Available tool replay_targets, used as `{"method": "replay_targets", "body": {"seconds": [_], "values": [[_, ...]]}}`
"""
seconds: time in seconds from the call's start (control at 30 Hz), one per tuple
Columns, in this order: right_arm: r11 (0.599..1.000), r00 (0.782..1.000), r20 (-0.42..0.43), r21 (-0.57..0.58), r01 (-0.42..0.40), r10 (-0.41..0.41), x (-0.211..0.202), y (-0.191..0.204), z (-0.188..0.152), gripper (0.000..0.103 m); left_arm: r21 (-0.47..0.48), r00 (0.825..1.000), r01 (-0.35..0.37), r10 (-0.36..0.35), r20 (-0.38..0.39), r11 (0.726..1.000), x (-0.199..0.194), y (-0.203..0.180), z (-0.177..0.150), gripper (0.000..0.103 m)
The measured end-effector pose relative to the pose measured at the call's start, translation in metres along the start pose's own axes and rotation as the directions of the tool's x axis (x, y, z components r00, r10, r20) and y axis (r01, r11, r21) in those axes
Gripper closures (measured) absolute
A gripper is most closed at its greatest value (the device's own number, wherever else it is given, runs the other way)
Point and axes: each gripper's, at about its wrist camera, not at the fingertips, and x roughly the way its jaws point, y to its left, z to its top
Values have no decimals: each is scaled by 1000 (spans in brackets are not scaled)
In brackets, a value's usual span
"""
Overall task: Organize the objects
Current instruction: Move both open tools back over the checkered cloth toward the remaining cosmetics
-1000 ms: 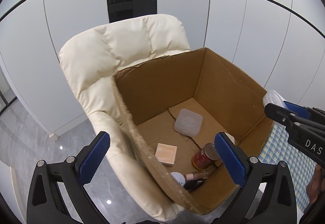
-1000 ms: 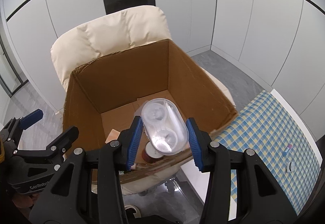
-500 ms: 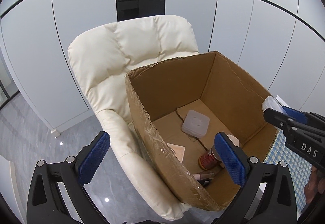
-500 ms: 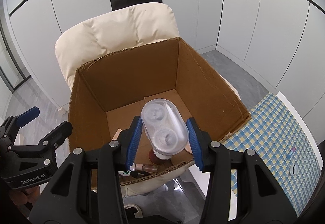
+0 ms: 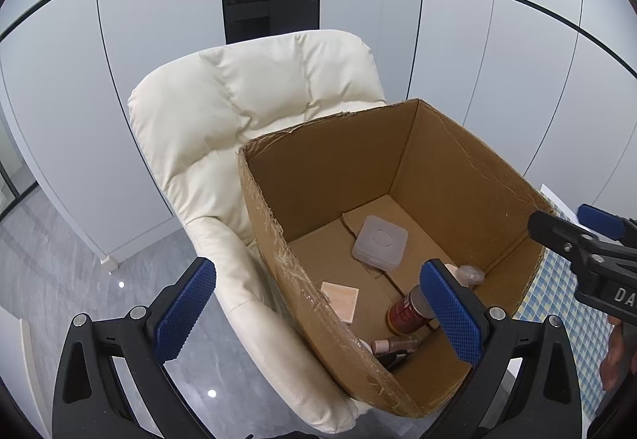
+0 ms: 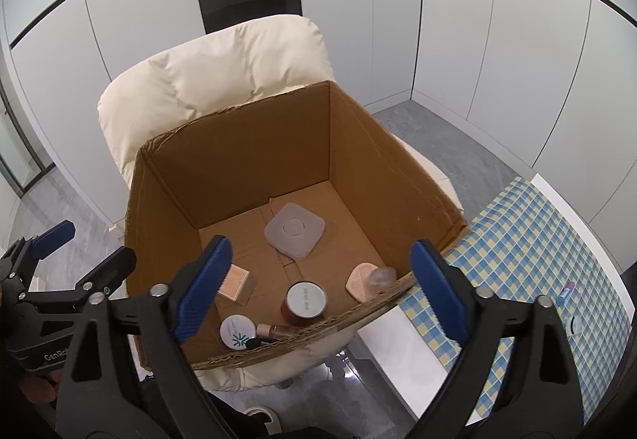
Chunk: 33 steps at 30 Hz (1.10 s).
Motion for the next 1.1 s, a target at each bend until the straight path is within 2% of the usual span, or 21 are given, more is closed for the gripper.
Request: {"method": "replay_targets", "body": {"seconds": [0.37,1.1], "values": [[999,999,18,24,41,-42,-11,-24,-5,0,17,1000,2,-2,0,1000,2,-24,3,0],[986,993,33,132,104,-109,-36,-87,-23,0,92,995,95,-95,-6,991,6,-91,2,0]]}}
